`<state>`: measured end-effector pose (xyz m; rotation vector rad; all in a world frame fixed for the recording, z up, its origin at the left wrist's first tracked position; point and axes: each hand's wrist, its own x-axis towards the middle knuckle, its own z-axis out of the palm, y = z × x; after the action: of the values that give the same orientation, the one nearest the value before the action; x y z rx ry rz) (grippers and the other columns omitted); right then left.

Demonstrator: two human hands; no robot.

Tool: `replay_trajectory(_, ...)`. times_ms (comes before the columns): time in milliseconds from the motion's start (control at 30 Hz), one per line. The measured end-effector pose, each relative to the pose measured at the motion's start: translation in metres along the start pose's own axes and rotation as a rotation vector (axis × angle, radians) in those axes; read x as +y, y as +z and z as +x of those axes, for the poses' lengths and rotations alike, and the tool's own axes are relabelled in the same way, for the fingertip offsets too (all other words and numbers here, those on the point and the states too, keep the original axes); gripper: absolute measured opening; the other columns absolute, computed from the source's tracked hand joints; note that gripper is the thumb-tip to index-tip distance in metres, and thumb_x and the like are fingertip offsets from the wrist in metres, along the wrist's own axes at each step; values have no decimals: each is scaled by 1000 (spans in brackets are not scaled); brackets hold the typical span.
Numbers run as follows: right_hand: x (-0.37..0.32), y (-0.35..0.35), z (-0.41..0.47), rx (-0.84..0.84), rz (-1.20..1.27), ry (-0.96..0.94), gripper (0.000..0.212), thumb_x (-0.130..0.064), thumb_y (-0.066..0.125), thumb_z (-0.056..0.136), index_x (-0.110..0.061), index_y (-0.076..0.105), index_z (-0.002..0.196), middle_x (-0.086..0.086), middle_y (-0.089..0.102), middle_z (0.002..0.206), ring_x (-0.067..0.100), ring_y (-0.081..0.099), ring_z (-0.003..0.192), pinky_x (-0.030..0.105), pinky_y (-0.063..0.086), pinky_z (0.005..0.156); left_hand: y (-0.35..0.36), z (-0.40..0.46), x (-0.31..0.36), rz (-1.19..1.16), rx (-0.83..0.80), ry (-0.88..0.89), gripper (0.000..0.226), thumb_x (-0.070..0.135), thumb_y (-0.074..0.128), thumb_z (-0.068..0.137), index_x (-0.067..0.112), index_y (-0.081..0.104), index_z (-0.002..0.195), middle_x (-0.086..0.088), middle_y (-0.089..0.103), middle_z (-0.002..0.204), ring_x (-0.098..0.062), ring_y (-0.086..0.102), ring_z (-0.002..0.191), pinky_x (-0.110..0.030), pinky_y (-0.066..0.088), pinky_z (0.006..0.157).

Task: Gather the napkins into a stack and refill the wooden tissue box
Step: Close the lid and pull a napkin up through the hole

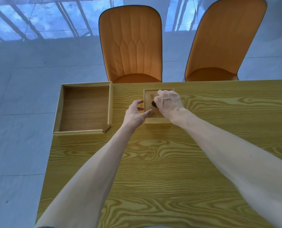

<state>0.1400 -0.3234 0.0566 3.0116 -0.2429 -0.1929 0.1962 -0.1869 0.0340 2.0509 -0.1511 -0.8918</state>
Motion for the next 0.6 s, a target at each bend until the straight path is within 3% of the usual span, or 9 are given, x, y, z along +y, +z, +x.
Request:
replay_trajectory(133,5,6,-5,51,100,4,16,-7,55,96,-8,71,98,9,64,97,25,65,88,33,47,75,1,-1,-1,3,13,2,62,35,75,84,25,48,139,-2,61,124,-16,59,100,-30,44,80)
replay_trajectory(267,10,12,-17,130,371,131,21,-26,59,97,-10,69,107,8,64,105,23,64,95,32,51,77,2,-2,-2,1,22,-7,61,36,77,83,25,50,137,-2,61,122,-20,62,104,-38,53,89)
replay_trajectory(500,13,24,-34,192,622,259,20,-24,55,100,-8,67,105,8,61,104,22,62,88,30,50,70,3,-2,-1,-18,24,-36,63,35,78,81,25,51,137,-2,61,119,-20,63,101,-44,56,91)
replay_trajectory(600,13,29,-41,216,668,284,22,-24,54,100,-5,65,106,8,59,102,19,59,83,25,42,66,4,-2,-2,-22,25,-41,63,35,78,82,25,51,137,0,60,117,-21,63,102,-46,55,92)
